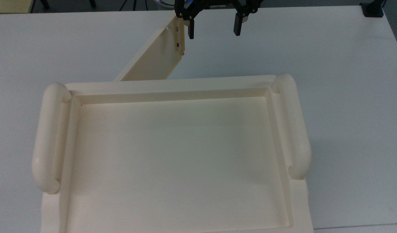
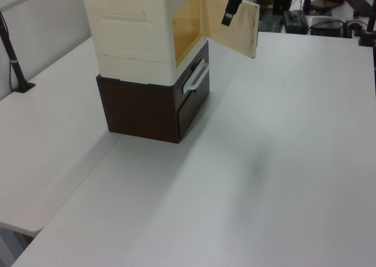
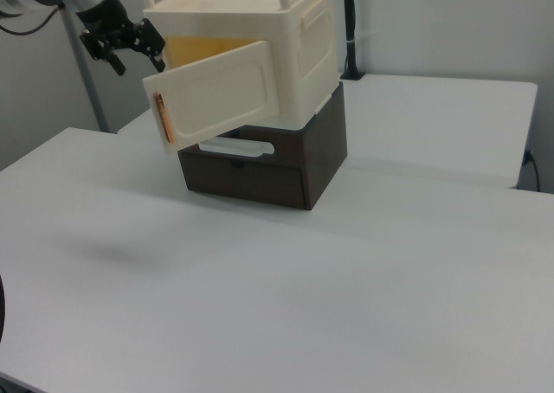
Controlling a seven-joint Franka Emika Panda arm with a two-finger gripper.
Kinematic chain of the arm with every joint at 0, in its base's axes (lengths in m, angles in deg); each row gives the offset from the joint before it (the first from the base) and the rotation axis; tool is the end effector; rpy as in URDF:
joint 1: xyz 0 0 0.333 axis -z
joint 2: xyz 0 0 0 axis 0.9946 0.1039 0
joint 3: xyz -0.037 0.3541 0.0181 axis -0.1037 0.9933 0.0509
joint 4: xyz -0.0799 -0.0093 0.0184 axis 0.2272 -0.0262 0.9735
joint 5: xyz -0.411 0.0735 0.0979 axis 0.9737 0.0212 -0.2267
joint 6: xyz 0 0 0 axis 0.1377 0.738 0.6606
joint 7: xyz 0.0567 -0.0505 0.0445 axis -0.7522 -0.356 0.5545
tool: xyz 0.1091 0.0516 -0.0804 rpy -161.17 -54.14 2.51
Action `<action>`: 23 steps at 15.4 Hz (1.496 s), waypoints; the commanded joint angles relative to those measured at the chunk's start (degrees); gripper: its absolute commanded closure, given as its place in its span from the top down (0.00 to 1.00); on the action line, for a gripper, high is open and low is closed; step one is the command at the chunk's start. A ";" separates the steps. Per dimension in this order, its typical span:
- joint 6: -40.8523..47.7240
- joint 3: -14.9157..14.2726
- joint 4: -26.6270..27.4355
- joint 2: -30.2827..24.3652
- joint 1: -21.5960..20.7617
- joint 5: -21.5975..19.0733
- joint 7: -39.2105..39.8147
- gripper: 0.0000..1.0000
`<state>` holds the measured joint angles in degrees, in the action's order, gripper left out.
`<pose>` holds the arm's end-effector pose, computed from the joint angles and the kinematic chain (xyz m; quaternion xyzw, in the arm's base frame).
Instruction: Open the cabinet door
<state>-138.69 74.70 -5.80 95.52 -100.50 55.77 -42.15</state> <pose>0.6671 0.1564 0.6728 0.9753 0.1057 0.1911 0.0332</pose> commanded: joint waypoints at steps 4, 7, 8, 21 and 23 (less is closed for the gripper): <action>9.41 -0.85 1.56 -1.67 5.38 -0.20 2.47 1.00; 13.10 -0.77 1.82 -1.58 5.83 -0.46 1.86 1.00; 14.07 -0.77 2.17 -1.58 5.48 -0.46 1.68 1.00; 14.96 -0.15 12.28 -6.24 8.46 -5.29 1.59 1.00; 15.05 -0.15 12.28 -6.15 8.38 -5.03 0.37 1.00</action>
<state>-124.58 74.27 3.91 91.76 -92.29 51.43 -40.74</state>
